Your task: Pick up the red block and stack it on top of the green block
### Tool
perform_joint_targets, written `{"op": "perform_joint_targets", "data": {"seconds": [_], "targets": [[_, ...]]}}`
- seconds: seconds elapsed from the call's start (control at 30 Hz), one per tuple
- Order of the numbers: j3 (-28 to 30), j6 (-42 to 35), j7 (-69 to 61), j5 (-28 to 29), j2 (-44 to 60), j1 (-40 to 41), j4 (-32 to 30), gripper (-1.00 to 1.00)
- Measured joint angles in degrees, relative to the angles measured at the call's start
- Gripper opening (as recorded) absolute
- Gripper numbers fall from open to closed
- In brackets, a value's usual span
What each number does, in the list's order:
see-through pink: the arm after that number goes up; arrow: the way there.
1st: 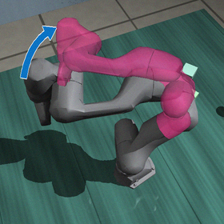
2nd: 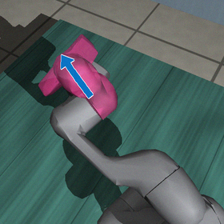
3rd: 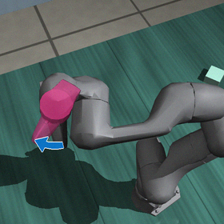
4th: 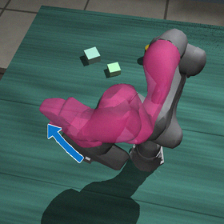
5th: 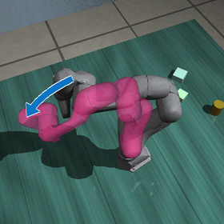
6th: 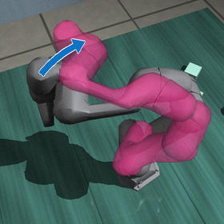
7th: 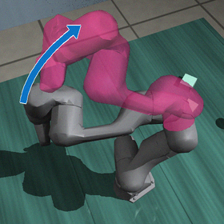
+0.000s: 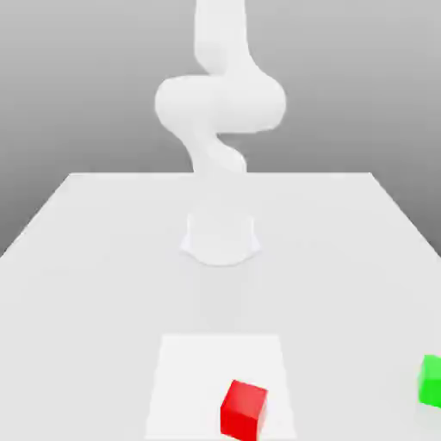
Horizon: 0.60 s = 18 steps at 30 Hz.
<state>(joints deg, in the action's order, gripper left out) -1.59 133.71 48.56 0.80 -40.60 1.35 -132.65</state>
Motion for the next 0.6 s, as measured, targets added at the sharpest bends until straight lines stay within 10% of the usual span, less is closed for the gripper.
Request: {"op": "perform_joint_targets", "data": {"seconds": [0.6], "targets": [[-6.8,13.9,19.7,5.9,37.8,5.1,-6.3,0.00]]}}
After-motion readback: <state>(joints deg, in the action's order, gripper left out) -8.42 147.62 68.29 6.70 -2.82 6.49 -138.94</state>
